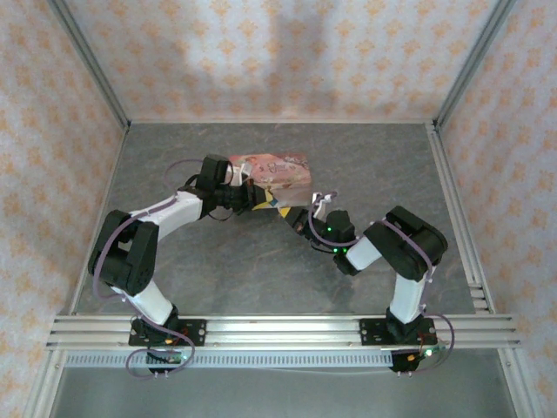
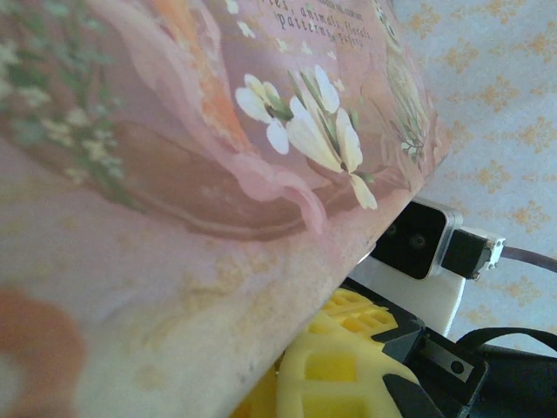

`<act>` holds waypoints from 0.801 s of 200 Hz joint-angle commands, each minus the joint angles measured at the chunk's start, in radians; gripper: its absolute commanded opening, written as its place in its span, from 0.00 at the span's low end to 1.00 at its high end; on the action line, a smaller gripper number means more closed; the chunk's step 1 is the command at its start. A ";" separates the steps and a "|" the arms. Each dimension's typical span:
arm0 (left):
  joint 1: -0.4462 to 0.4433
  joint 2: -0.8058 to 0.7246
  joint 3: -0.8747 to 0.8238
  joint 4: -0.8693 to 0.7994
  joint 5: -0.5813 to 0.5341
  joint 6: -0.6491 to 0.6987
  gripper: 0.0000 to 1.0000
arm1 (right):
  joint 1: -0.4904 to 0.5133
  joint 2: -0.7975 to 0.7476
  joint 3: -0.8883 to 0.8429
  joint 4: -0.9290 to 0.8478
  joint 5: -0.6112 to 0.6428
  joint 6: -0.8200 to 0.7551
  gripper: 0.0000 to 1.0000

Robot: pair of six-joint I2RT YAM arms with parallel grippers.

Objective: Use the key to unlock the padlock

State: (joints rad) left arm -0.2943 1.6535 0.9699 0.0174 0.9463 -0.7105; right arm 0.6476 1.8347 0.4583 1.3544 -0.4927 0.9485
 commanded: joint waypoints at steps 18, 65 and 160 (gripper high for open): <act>0.001 -0.030 0.011 0.036 0.045 -0.001 0.00 | 0.015 -0.003 0.012 0.052 0.042 -0.072 0.00; 0.001 -0.031 0.007 0.046 0.045 -0.007 0.00 | 0.015 -0.007 0.014 0.052 0.043 -0.074 0.00; 0.001 -0.037 -0.011 0.055 0.051 -0.001 0.00 | 0.001 -0.012 0.061 0.052 -0.011 0.098 0.00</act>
State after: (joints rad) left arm -0.2817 1.6508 0.9691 0.0395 0.9455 -0.7105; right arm 0.6537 1.8355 0.4908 1.3396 -0.4831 1.0191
